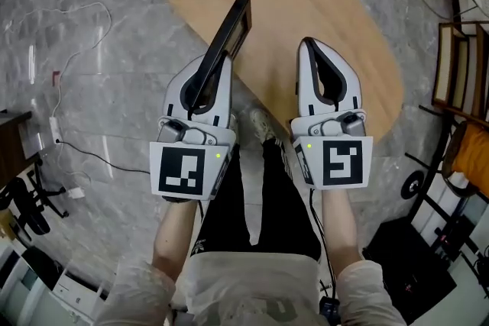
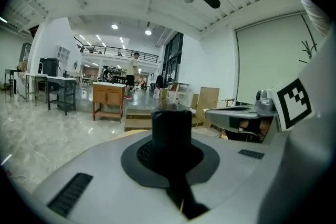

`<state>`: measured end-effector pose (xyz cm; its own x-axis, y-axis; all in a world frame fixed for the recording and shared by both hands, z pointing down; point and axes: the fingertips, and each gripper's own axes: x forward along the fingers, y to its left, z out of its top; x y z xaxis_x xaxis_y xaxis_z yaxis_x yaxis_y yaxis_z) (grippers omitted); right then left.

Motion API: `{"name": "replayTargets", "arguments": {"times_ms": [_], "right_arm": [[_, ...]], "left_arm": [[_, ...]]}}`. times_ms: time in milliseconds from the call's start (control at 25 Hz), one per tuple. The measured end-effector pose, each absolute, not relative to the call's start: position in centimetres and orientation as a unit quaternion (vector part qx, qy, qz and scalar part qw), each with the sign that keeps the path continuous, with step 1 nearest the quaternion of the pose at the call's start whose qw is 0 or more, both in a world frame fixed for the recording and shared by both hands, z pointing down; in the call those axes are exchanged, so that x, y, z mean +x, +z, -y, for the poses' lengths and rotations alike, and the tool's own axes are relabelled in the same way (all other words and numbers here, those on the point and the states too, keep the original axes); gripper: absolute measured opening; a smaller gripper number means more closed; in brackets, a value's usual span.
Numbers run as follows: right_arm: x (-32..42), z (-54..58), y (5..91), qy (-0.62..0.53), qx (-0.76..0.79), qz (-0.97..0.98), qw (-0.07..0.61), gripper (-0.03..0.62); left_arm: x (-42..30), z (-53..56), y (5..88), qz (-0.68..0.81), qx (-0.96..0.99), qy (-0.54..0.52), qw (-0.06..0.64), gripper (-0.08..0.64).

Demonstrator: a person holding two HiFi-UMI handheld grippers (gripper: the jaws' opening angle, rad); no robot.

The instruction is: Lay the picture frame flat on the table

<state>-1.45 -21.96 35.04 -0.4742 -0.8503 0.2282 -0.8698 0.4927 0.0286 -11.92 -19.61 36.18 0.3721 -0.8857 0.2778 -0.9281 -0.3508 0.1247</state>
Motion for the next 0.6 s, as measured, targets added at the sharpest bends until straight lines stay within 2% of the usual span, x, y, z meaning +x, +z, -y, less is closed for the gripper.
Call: {"name": "replayTargets", "arguments": {"times_ms": [280, 600], "right_arm": [[-1.7, 19.5, 41.6, 0.087, 0.506, 0.848, 0.131, 0.006], [-2.2, 18.7, 44.8, 0.112, 0.51, 0.842, 0.138, 0.006]], "left_arm": [[-11.4, 18.7, 41.7, 0.541, 0.82, 0.095, 0.161, 0.019], [-10.8, 18.1, 45.1, 0.524, 0.825, 0.112, 0.18, 0.018]]}}
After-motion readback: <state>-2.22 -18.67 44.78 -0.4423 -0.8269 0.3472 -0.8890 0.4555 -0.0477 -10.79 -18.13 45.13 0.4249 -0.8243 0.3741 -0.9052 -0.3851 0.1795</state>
